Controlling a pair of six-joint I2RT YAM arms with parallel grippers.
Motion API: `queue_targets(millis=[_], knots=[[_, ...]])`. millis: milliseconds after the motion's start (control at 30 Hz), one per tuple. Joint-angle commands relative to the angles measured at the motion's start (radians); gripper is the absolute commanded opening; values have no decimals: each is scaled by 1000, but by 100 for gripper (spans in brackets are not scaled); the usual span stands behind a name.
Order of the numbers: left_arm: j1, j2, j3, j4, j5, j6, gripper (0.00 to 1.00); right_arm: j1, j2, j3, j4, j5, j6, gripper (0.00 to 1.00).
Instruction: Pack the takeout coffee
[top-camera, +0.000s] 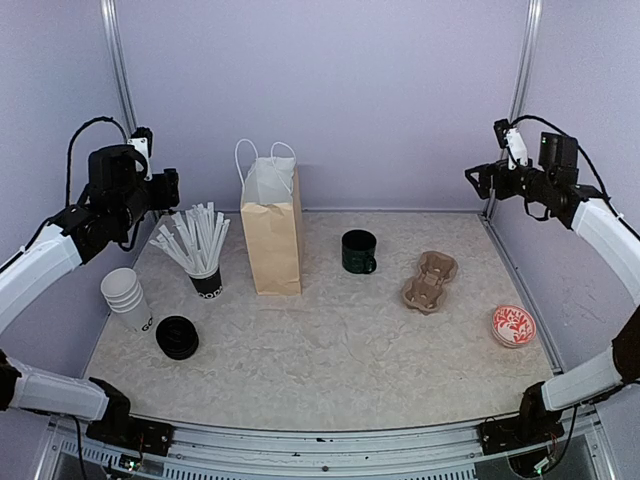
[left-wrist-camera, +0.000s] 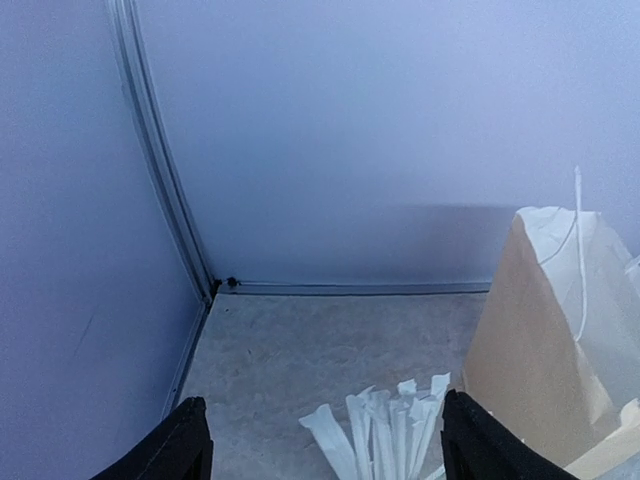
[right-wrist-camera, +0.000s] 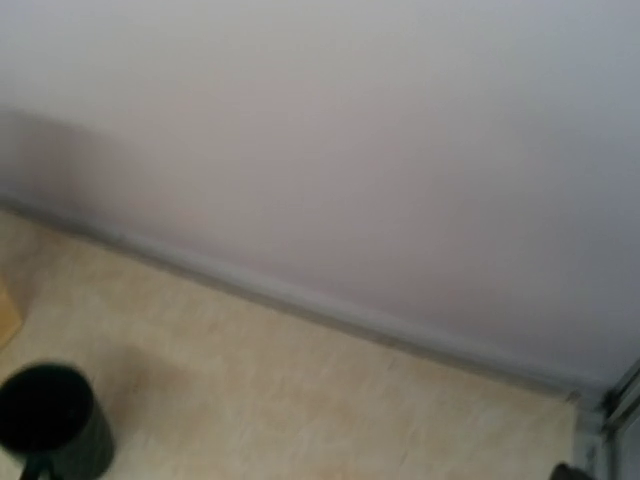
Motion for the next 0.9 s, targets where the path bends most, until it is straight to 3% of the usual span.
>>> queue_targets(millis=[0, 367, 867], knots=[[88, 6, 53, -203, 44, -95, 73, -19, 15, -75, 60, -67, 6, 99], [309, 88, 118, -582, 126, -246, 54, -4, 31, -279, 90, -297, -167, 99], [367, 187, 76, -820, 206, -324, 25, 16, 81, -323, 63, -388, -293, 98]])
